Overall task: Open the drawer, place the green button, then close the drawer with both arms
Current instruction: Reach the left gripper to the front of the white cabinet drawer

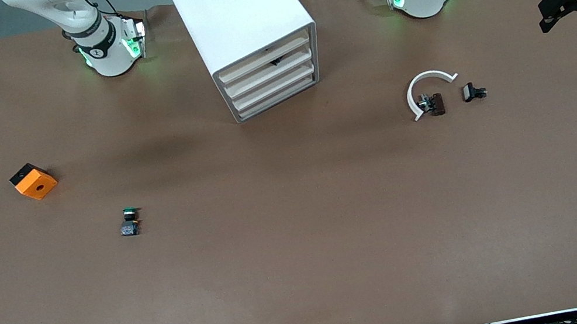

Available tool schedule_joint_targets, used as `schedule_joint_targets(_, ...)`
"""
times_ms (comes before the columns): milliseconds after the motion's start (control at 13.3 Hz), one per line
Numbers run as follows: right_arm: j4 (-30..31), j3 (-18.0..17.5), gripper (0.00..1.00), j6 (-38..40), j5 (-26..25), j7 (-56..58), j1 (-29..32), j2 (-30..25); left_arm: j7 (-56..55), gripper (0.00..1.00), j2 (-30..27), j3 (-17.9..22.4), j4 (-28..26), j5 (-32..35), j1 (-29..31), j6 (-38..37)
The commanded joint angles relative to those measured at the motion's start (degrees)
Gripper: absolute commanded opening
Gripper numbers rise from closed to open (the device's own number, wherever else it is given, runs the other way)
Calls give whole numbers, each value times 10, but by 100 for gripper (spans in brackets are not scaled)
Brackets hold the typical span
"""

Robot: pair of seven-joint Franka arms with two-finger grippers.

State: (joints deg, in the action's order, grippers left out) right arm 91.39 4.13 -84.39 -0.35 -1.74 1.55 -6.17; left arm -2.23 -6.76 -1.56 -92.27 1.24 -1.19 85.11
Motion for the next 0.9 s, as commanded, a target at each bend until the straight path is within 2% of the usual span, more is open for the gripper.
schedule_joint_targets(0, 23, -2, 100, -9, -6, 7, -1, -20, 1, 100, 5, 1, 20, 5, 1, -17)
schedule_joint_targets(226, 28, -2, 100, -10, -4, 7, -3, -26, 0, 100, 10, 2, 21, 2, 3, -16)
schedule_joint_targets(451, 32, -2, 100, -10, 0, 7, -2, -28, -4, 100, 69, 2, 53, 4, 0, -16)
schedule_joint_targets(827, 32, -3, 100, -10, 1, 8, -2, -28, -36, 100, 132, -4, 48, -10, -6, -16)
